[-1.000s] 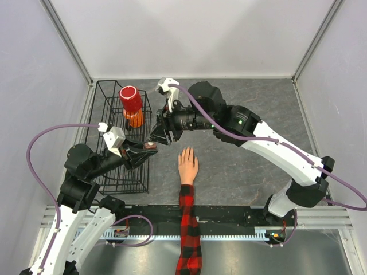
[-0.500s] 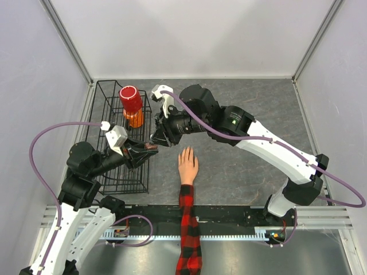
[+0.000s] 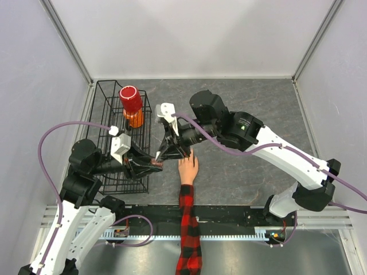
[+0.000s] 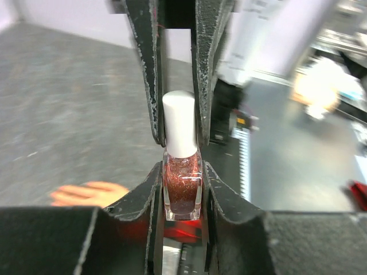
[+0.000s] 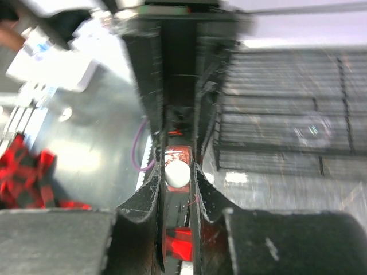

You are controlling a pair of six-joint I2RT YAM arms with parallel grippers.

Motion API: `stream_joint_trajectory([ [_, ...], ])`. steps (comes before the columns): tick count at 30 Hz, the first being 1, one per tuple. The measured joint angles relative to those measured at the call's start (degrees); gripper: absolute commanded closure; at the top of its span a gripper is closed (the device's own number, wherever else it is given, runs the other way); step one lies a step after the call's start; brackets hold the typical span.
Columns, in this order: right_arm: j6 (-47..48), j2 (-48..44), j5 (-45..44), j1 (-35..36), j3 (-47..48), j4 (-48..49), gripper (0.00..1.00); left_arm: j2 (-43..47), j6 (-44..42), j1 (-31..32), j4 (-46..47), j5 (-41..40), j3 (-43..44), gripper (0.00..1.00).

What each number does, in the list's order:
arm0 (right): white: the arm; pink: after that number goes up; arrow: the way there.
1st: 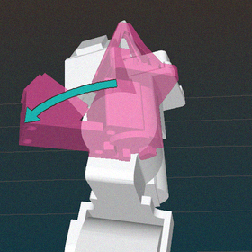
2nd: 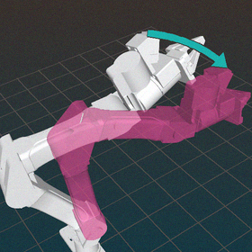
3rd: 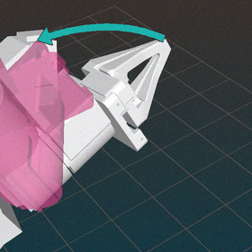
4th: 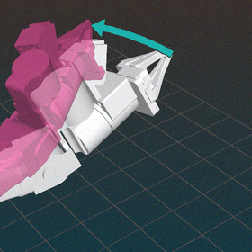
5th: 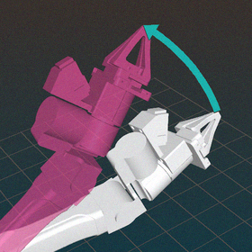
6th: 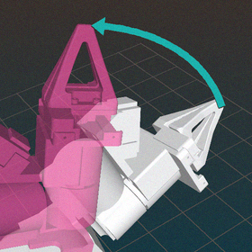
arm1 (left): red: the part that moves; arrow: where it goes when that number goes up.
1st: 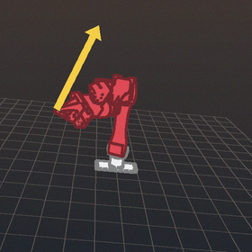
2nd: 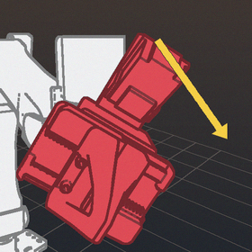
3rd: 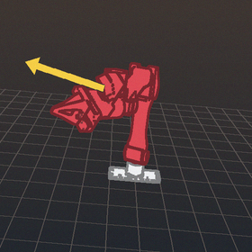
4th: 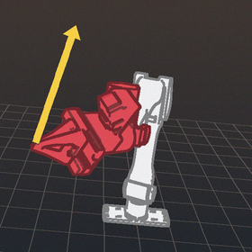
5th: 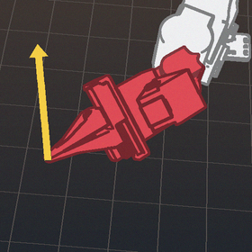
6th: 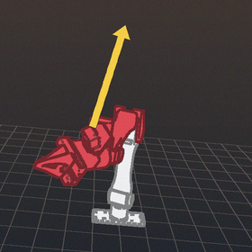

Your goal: Paint the nails

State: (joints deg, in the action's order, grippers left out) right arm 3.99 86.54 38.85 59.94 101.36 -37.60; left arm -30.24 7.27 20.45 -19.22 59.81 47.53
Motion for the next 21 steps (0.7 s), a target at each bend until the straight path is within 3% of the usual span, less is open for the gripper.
stream_joint_trajectory([
  [6,4.9,-0.9,8.7,-1.0,-2.0,2.9,1.00,-0.3,0.7,0.0,0.6,6.1,1.0,0.98],
  [14,4.6,-3.5,9.7,-1.6,-7.2,8.6,1.00,-1.0,0.7,0.0,0.5,6.5,1.2,0.98],
  [16,4.2,-3.9,9.7,-1.7,-8.0,9.6,0.79,-1.1,0.7,0.0,0.5,6.5,1.2,0.98],
  [17,3.5,-4.0,9.3,-1.7,-8.0,9.8,0.55,-1.1,0.7,0.0,0.5,6.5,1.2,0.98],
  [18,2.6,-4.0,8.9,-1.7,-8.0,9.9,0.46,-1.1,0.7,0.0,0.5,6.2,1.2,0.98],
  [19,1.7,-4.0,8.6,-1.7,-8.0,10.0,0.23,-1.1,0.7,0.0,0.4,6.0,1.3,0.98],
  [21,-0.2,-4.0,6.2,-1.7,-8.0,9.6,0.11,-1.1,0.6,0.0,-0.2,4.0,1.6,0.98],
])
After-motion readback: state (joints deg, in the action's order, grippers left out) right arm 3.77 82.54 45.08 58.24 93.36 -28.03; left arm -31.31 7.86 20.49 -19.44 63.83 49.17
